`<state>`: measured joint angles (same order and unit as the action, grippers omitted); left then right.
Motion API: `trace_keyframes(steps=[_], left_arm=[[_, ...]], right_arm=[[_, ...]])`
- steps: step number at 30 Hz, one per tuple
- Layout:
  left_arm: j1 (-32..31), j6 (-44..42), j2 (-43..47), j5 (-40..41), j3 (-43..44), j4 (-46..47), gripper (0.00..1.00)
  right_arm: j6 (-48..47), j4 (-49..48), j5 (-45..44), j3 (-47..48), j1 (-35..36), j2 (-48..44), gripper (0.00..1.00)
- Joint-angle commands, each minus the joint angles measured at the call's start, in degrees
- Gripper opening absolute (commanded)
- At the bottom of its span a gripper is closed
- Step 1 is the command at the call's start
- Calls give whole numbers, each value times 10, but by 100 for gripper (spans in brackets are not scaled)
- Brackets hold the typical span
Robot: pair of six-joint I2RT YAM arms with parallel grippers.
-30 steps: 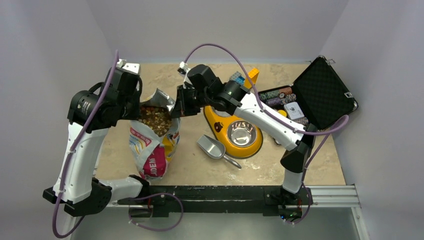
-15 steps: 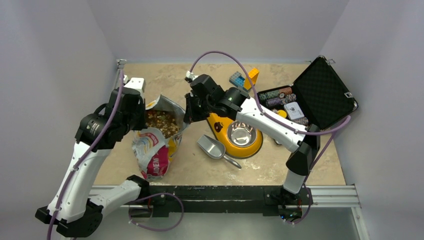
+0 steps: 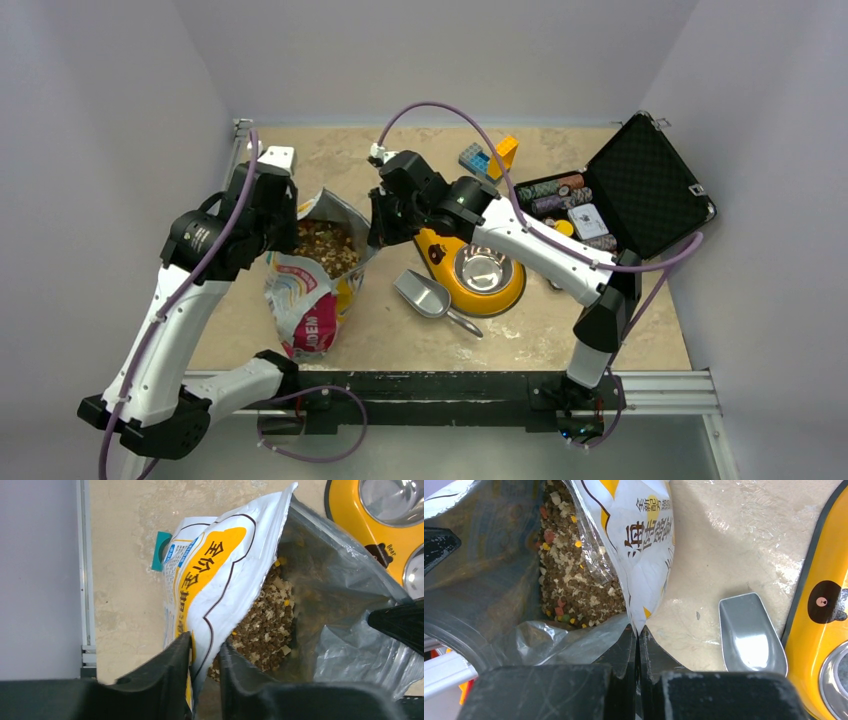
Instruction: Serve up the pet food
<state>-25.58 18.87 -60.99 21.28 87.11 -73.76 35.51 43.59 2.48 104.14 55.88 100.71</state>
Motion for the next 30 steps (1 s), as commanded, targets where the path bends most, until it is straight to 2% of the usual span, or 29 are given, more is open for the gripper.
trace_keyframes(steps=[1,4,5,7,10,12,14,17,20,22,24,25,30], left_arm=[[-2,-9,-3,-5,19,15,21],[-1,-15,-3,-27,24,19,2],[-1,-15,-3,-35,26,21,0],[-1,-13,2,-55,27,29,0],[-1,-3,12,-70,26,40,0],[-1,6,20,-74,23,46,0],[-1,8,27,-85,19,54,0],[-1,14,32,-96,18,53,0],[-1,17,38,-104,11,54,0],[-1,22,43,-108,6,57,0],[-1,24,47,-115,0,64,0],[-1,26,49,-119,-3,66,0],[-1,27,48,-133,-7,71,0]], right_arm=[[-18,6,-7,29,3,-49,4],[-33,31,-23,42,4,-48,17],[-42,47,-42,51,5,-47,22],[-60,87,-82,76,8,-48,36],[-89,149,-155,104,15,-69,72],[-82,166,-194,72,17,-111,81],[-61,147,-212,-8,16,-181,84],[-36,62,-206,-202,8,-317,88],[11,12,-129,-376,-49,-428,88],[35,-25,-24,-481,-109,-476,87],[47,-75,66,-572,-138,-500,85],[50,-90,76,-598,-140,-503,85],[41,-134,168,-662,-195,-438,83]])
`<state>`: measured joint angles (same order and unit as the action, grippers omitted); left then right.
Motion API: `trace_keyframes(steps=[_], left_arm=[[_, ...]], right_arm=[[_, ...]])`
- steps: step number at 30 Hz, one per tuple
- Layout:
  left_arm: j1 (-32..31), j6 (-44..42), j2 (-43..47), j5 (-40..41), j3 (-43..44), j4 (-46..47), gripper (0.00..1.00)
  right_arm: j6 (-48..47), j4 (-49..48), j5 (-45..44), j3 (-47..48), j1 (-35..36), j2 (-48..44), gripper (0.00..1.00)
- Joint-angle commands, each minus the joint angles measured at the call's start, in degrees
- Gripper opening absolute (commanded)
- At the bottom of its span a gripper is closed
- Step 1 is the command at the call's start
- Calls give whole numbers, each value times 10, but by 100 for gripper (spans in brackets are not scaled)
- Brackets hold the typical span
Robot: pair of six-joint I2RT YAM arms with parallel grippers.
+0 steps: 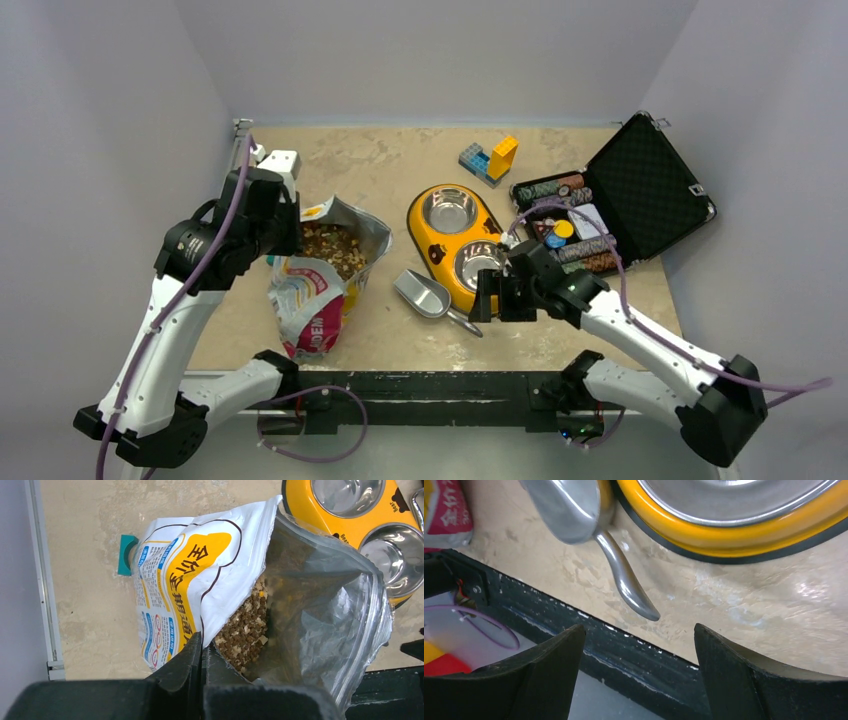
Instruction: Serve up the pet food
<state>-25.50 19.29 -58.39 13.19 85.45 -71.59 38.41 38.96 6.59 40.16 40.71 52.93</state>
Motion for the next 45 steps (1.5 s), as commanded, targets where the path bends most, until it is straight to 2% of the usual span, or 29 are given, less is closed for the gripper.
trace_keyframes(steps=[1,3,6,12,17,23,25,27,28,29,31,32,38,41,45], left_arm=[[-1,22,22,-55,10,49,0],[-2,22,22,-59,10,49,0],[-2,22,25,-62,10,49,0],[-2,16,28,-61,9,45,0],[-2,20,25,-93,6,55,0],[-2,41,23,-149,-4,83,0],[-2,45,21,-165,-7,90,0],[-2,50,17,-184,-11,98,0],[-2,53,15,-193,-14,102,0],[-2,58,13,-203,-19,106,0],[-2,69,11,-220,-29,119,0],[-2,73,11,-228,-36,125,0],[-3,97,11,-300,-80,176,0],[-3,115,12,-332,-107,206,0],[-3,137,13,-363,-134,250,0]], right_arm=[[8,-97,157,-26,-59,63,82],[4,-127,207,-32,-76,103,80],[-6,-152,214,-33,-77,139,79],[-56,-161,174,-19,-72,214,76],[-54,-185,189,-17,-55,242,66],[-58,-237,213,-25,-18,272,59],[-59,-249,218,-26,-10,278,54],[-59,-251,216,-26,-8,281,42],[-60,-249,212,-24,-8,280,34],[-62,-241,205,-21,-7,280,22],[-68,-208,186,-1,-5,273,3],[-71,-176,175,13,-1,266,0],[-30,110,28,112,42,141,0],[-4,204,-19,151,74,63,0],[13,318,-91,233,122,27,0]])
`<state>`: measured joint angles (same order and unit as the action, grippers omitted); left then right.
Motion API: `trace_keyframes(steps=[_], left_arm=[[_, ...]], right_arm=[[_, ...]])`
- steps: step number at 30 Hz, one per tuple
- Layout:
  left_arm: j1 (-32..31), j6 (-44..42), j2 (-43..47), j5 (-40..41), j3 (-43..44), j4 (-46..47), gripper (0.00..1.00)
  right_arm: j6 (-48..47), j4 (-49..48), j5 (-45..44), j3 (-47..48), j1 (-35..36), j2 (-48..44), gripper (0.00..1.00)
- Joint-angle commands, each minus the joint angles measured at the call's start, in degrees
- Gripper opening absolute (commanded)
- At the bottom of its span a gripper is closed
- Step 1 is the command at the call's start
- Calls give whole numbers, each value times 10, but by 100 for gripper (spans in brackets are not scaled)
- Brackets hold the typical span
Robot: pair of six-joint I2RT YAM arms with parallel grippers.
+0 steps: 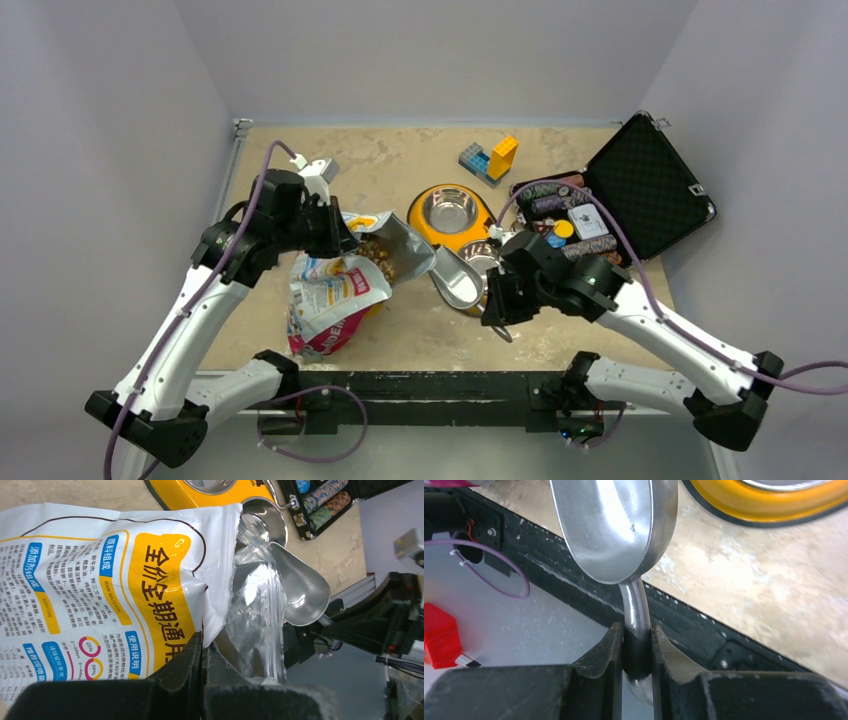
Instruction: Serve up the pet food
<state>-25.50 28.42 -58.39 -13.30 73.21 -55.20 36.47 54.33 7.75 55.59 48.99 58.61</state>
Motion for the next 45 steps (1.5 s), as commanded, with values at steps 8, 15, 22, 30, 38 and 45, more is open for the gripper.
trace_keyframes(steps=[8,15,22,30,38,45], left_arm=[[-3,58,10,-126,-5,111,0],[-9,38,8,-122,13,79,0],[-32,44,-1,-136,15,87,0],[-82,60,-1,-137,15,105,0],[-99,80,2,-136,12,118,0],[-100,116,2,-145,-20,163,0]], right_arm=[[20,339,-265,252,95,19,0],[-48,294,-262,303,127,20,0],[-103,258,-194,338,148,86,0],[-128,251,-165,358,162,174,0],[-125,332,-255,427,161,281,0],[-149,331,-266,474,168,329,0]])
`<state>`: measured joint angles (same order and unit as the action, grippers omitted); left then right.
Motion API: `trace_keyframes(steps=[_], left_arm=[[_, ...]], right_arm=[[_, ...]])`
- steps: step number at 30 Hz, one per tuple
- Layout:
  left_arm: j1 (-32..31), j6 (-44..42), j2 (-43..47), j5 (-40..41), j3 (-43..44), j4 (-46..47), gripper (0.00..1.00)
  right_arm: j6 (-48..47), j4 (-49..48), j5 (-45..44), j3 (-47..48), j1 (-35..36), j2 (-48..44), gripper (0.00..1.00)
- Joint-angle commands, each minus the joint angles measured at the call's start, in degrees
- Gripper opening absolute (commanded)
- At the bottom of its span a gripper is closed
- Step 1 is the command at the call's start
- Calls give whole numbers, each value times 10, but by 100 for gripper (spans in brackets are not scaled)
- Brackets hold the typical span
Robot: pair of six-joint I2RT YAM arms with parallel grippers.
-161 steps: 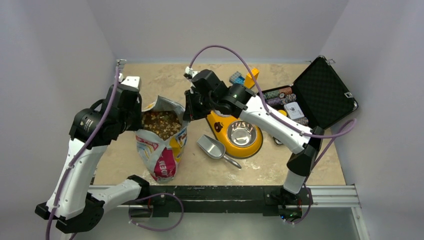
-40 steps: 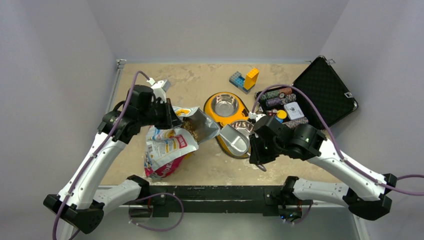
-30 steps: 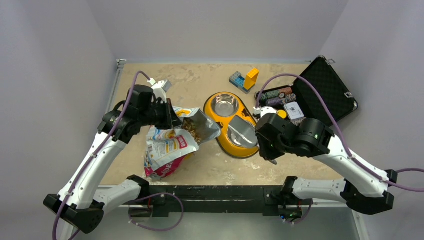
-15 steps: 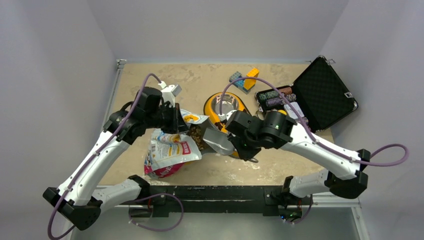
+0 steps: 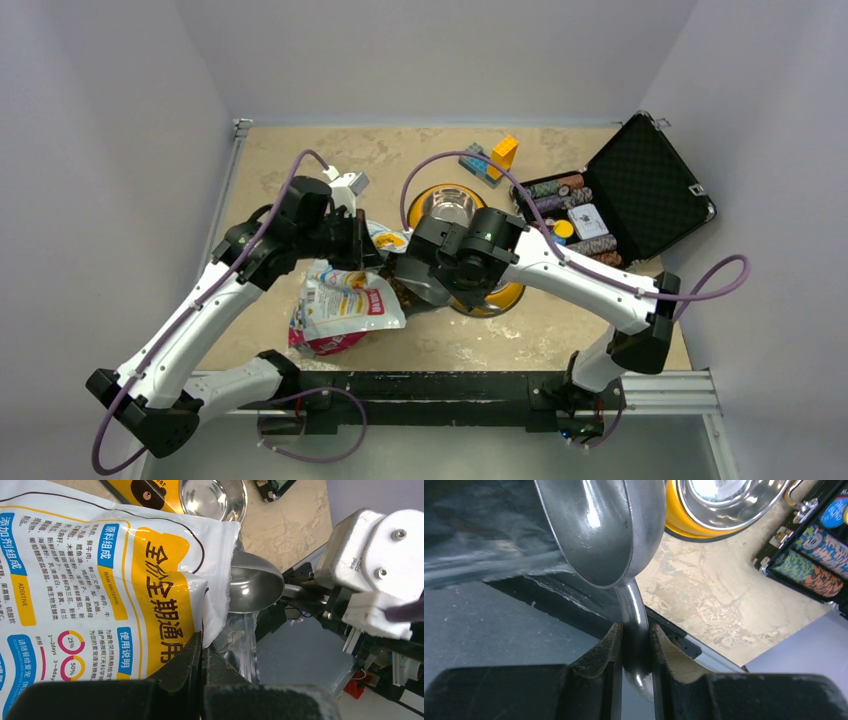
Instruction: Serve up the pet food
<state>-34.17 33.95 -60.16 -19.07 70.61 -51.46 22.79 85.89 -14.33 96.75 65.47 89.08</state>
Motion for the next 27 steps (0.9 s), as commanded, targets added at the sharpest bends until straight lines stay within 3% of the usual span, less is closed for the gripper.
trace_keyframes(steps=[1,7,9,11,14,18,22,27], left_arm=[[-13,71,25,-81,-7,136,0],[-13,117,42,-77,-40,176,0],[-13,122,51,-60,-42,172,0],[-12,120,60,-40,-41,157,0],[-12,108,70,-26,-37,135,0],[-12,82,72,-19,-35,108,0],[-12,49,75,-26,-41,105,0],[-12,7,72,-84,-42,124,0]], right_arm=[[-19,5,-37,82,7,44,0],[-39,12,-11,309,43,214,0],[-36,-17,13,342,46,240,0],[-20,-75,40,296,46,213,0],[9,-164,47,155,44,130,0],[40,-210,59,-5,35,18,0],[58,-177,59,-84,33,-53,0],[69,-93,51,-96,33,-77,0]])
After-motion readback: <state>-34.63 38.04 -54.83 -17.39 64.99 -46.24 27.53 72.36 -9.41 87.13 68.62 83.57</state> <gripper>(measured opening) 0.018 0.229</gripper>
